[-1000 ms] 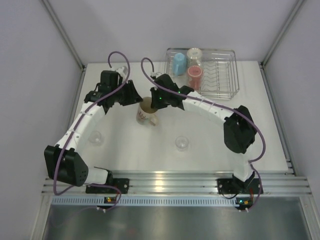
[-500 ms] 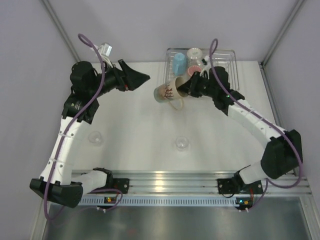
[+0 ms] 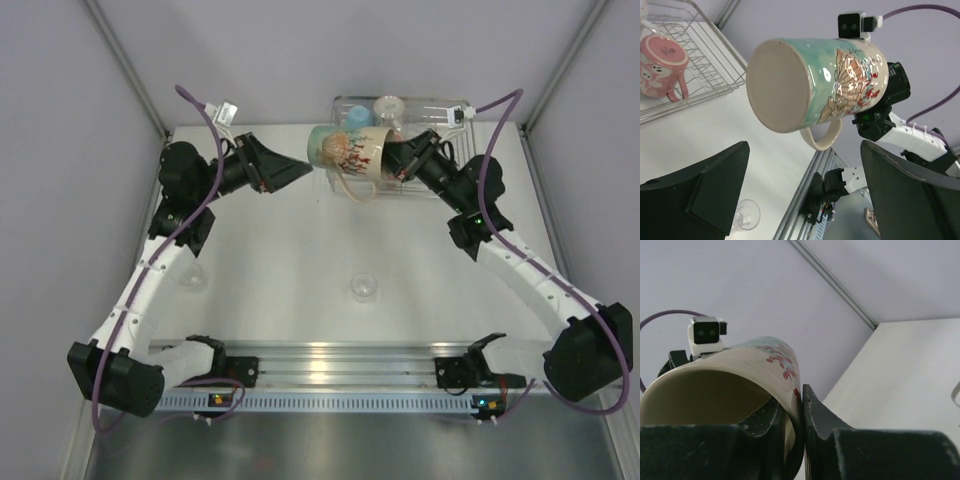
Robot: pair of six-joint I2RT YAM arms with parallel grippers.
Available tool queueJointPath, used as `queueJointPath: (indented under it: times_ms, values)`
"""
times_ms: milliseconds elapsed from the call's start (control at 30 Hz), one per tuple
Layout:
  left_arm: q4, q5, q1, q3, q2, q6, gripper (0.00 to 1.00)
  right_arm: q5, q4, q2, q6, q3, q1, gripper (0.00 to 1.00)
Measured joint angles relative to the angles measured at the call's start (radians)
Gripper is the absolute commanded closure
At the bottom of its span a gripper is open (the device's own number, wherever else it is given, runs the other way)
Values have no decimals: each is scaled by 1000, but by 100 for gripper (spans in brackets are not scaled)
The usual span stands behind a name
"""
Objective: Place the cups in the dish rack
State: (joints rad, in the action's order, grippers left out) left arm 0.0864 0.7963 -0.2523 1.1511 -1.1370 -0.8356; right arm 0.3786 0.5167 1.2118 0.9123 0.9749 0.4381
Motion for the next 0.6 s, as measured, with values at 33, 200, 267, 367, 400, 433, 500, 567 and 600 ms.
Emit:
queueJointPath:
  times_ms: [33,200,267,367,400,433,500,567,600]
  values:
    - [42,5,-7,-16,1,-11,2,1,26,8,19,-1,0,100]
    - [148,19,-89,-56,0,-22,2,1,152,56,107,0,0,100]
    - [168,18,-137,-56,0,-8,3,2,180,76,130,2,1,100]
    - [204,17,-188,-56,-6,5,5,5,205,100,153,3,8,100]
    - [214,14,-196,-56,-11,8,5,4,209,108,158,3,13,100]
    - [228,10,-205,-56,-17,10,5,4,211,114,163,4,18,100]
    - [261,5,-224,-56,-35,11,7,5,217,127,163,8,32,100]
    - [285,-7,-243,-59,-48,15,8,-8,232,141,173,9,38,100]
    - [294,-11,-254,-61,-54,16,9,-16,245,150,183,9,39,100]
